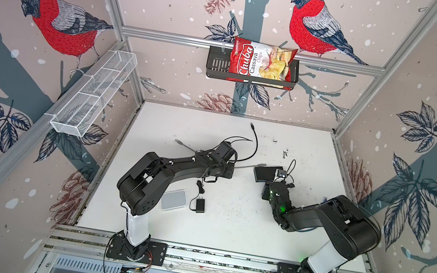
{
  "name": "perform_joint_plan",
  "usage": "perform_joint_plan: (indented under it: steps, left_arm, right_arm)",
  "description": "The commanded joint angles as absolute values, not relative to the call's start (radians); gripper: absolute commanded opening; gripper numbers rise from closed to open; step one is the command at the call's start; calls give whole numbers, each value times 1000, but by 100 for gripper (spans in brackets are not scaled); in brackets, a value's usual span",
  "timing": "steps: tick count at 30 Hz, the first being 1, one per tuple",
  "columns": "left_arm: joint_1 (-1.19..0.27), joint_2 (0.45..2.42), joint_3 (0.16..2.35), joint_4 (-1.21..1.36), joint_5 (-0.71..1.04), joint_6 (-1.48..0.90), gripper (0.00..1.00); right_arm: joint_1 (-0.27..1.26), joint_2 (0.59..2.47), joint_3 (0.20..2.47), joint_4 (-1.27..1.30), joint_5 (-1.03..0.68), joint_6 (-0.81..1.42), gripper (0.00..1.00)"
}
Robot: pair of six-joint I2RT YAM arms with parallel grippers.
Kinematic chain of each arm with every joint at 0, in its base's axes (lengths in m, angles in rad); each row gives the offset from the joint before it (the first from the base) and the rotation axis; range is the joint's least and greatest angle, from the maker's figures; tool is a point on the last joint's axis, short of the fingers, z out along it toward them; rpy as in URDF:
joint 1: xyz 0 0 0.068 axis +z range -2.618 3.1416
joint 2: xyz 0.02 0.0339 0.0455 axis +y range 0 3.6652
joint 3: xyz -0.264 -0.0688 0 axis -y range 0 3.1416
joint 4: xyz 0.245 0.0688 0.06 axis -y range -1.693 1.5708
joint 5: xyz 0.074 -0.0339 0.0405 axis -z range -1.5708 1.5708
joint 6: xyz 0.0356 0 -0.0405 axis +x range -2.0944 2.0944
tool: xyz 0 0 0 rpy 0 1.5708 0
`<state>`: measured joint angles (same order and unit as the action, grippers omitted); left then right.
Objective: Insert the plug into the switch port
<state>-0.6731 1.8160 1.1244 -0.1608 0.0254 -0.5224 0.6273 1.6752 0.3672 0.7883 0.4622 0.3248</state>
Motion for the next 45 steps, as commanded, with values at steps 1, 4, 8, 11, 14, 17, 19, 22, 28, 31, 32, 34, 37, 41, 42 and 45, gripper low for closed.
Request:
perform_joint_plan:
  steps: [1, 4, 8, 11, 14, 17, 19, 22, 28, 31, 32, 34, 37, 41, 42, 45]
  left_arm:
    - [-670, 1806, 1121, -144, 34, -511, 46]
    - [-668, 1805, 1117, -143, 33, -512, 46]
    - [-667, 1802, 1115, -142, 35, -509, 46]
    - [-666, 1801, 1114, -139, 35, -508, 45]
    - [-665, 1798, 1111, -133, 35, -509, 45]
    - [-664, 1797, 1108, -128, 39, -510, 45]
    - [-663, 1795, 1106, -126, 40, -511, 45]
    - [-661, 1792, 1104, -123, 40, -509, 45]
    - [-649, 1778, 1087, -114, 34, -512, 45]
    - [-642, 1762, 1077, -112, 28, -514, 45]
    - [-639, 1757, 1074, -112, 25, -514, 45]
    - [-634, 1746, 1069, -113, 19, -514, 45]
    - [-623, 1731, 1057, -115, 14, -513, 45]
    - [-611, 1716, 1045, -114, 11, -512, 45]
    - [-609, 1712, 1043, -114, 11, -511, 45]
    - [-604, 1705, 1039, -113, 9, -512, 45]
  right_arm:
    - [627, 1663, 375, 746, 454, 347, 100]
    - [627, 1646, 376, 730, 455, 348, 100]
    - [621, 1613, 374, 704, 448, 352, 99]
    - [620, 1587, 382, 673, 422, 354, 100]
    - [621, 1552, 389, 635, 409, 343, 99]
    - [623, 1509, 396, 607, 372, 327, 100]
    - [627, 1490, 411, 581, 344, 310, 99]
    - [633, 1489, 452, 531, 308, 275, 99]
    - [637, 1526, 530, 483, 275, 214, 99]
    - [631, 1568, 576, 451, 260, 193, 100]
    - [630, 1585, 589, 442, 254, 182, 99]
    - [627, 1614, 613, 421, 257, 178, 99]
    - [622, 1645, 642, 390, 269, 170, 99]
    - [601, 1668, 677, 332, 295, 168, 100]
    - [592, 1668, 680, 326, 298, 171, 99]
    - [551, 1663, 686, 324, 269, 187, 99]
